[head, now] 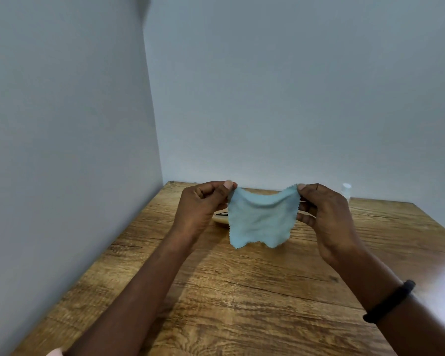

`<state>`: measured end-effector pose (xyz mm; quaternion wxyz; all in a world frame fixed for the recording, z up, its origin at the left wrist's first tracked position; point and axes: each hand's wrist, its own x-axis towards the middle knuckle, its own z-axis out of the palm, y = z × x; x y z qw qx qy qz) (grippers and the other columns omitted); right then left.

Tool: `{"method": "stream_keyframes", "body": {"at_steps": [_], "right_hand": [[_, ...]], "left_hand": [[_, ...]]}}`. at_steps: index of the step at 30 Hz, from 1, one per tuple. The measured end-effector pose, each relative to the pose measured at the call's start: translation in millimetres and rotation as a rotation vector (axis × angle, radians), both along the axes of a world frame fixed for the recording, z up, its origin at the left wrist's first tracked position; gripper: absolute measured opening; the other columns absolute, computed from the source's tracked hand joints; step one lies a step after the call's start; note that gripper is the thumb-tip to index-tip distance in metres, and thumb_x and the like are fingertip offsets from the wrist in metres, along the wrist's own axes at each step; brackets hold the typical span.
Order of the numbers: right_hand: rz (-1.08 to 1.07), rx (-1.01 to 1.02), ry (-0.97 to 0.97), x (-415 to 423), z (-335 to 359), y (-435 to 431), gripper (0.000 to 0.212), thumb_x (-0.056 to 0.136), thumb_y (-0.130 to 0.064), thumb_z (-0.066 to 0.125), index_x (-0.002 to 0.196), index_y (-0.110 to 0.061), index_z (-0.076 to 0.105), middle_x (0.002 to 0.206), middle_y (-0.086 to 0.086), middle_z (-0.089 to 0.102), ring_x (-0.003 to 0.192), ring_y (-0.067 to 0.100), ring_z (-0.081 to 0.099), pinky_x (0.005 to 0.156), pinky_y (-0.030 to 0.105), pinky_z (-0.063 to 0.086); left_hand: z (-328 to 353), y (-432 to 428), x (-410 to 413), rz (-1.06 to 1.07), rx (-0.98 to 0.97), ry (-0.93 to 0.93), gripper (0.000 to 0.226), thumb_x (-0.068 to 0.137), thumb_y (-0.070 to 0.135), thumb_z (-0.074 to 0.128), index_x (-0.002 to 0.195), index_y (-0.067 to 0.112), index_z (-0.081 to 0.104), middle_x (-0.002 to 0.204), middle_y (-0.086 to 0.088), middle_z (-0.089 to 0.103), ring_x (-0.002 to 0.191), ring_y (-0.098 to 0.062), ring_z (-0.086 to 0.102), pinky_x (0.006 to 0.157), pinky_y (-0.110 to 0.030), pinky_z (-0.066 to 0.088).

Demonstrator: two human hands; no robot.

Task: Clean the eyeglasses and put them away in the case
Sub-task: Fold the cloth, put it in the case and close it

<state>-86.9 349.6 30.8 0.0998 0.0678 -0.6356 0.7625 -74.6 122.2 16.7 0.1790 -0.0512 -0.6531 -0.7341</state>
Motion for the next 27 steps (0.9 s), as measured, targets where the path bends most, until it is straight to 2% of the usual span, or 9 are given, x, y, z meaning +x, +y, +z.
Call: {"method": "stream_keyframes", "body": {"at_steps": [4, 7, 10, 12, 15, 18, 20, 25, 27], "right_hand": [[0.055, 0.05, -0.07, 16.5, -6.7, 7.4, 0.022, 0.101, -0.014, 0.056, 0.085, -0.009, 0.069, 0.073, -0.001, 0.072, 0.072, 0.013, 0.07, 0.065, 0.031, 0.056], [0.113, 0.134, -0.115, 31.9, -14.2, 18.2, 0.021, 0.099, -0.021, 0.06, 0.09, -0.006, 0.07, 0.083, 0.004, 0.075, 0.08, 0.018, 0.071, 0.072, 0.034, 0.054], [0.181, 0.249, -0.152, 51.9, -21.5, 29.9, 0.03, 0.09, -0.033, 0.066, 0.09, -0.004, 0.072, 0.093, 0.008, 0.076, 0.088, 0.022, 0.069, 0.08, 0.04, 0.054], [0.217, 0.341, -0.178, 69.2, -26.9, 35.1, 0.032, 0.083, -0.04, 0.069, 0.087, -0.009, 0.076, 0.093, 0.007, 0.077, 0.088, 0.02, 0.069, 0.08, 0.039, 0.054], [0.248, 0.442, -0.211, 92.4, -34.9, 42.8, 0.035, 0.074, -0.047, 0.075, 0.08, -0.013, 0.076, 0.081, 0.005, 0.075, 0.075, 0.017, 0.065, 0.07, 0.034, 0.05], [0.261, 0.52, -0.192, 106.8, -38.6, 50.9, 0.05, 0.07, -0.062, 0.08, 0.082, -0.014, 0.078, 0.07, 0.007, 0.066, 0.064, 0.019, 0.055, 0.065, 0.034, 0.04], [0.255, 0.558, -0.16, 114.4, -38.5, 54.4, 0.055, 0.064, -0.065, 0.079, 0.086, -0.014, 0.078, 0.069, 0.007, 0.069, 0.062, 0.02, 0.058, 0.065, 0.031, 0.042], [0.306, 0.678, -0.128, 130.2, -32.2, 60.1, 0.055, 0.062, -0.073, 0.076, 0.082, -0.022, 0.08, 0.077, 0.008, 0.071, 0.066, 0.013, 0.065, 0.061, 0.022, 0.047], [0.341, 0.7, -0.17, 134.0, -29.0, 61.7, 0.043, 0.068, -0.064, 0.076, 0.08, -0.023, 0.08, 0.076, 0.007, 0.071, 0.063, 0.01, 0.064, 0.058, 0.02, 0.046]], "left_hand": [[-3.1, -5.4, 23.4, -0.056, -0.109, -0.035, 0.035, 0.081, 0.045, 0.076, 0.103, 0.019, 0.083, 0.104, -0.003, 0.081, 0.105, -0.024, 0.075, 0.1, -0.043, 0.058], [-9.6, -12.1, 50.1, -0.084, -0.191, -0.04, 0.026, 0.082, 0.044, 0.075, 0.1, 0.026, 0.083, 0.101, 0.001, 0.081, 0.101, -0.015, 0.076, 0.091, -0.028, 0.059], [-17.3, -14.9, 78.1, -0.114, -0.269, -0.066, 0.016, 0.083, 0.038, 0.076, 0.094, 0.029, 0.084, 0.096, 0.003, 0.081, 0.094, -0.011, 0.077, 0.081, -0.016, 0.057], [-22.8, -14.8, 96.6, -0.137, -0.273, -0.131, 0.015, 0.08, 0.037, 0.079, 0.092, 0.029, 0.084, 0.094, 0.003, 0.082, 0.091, -0.012, 0.076, 0.077, -0.015, 0.056], [-28.7, -16.8, 120.1, -0.197, -0.282, -0.222, 0.016, 0.08, 0.037, 0.085, 0.092, 0.027, 0.084, 0.087, 0.001, 0.081, 0.078, -0.013, 0.072, 0.069, -0.023, 0.052], [-30.5, -22.5, 137.1, -0.274, -0.411, -0.253, 0.013, 0.083, 0.038, 0.079, 0.094, 0.035, 0.083, 0.097, 0.008, 0.081, 0.094, -0.009, 0.076, 0.081, -0.015, 0.054], [-29.6, -24.9, 146.6, -0.307, -0.442, -0.262, 0.014, 0.082, 0.036, 0.077, 0.094, 0.036, 0.083, 0.102, 0.009, 0.08, 0.101, -0.009, 0.075, 0.085, -0.013, 0.053], [-33.5, -27.3, 164.3, -0.353, -0.493, -0.267, 0.014, 0.087, 0.045, 0.077, 0.099, 0.04, 0.082, 0.106, 0.009, 0.079, 0.107, -0.011, 0.073, 0.093, -0.023, 0.056], [-35.7, -28.9, 168.9, -0.389, -0.518, -0.262, 0.022, 0.084, 0.053, 0.077, 0.103, 0.041, 0.081, 0.11, 0.012, 0.078, 0.113, -0.006, 0.07, 0.1, -0.024, 0.053]]}}
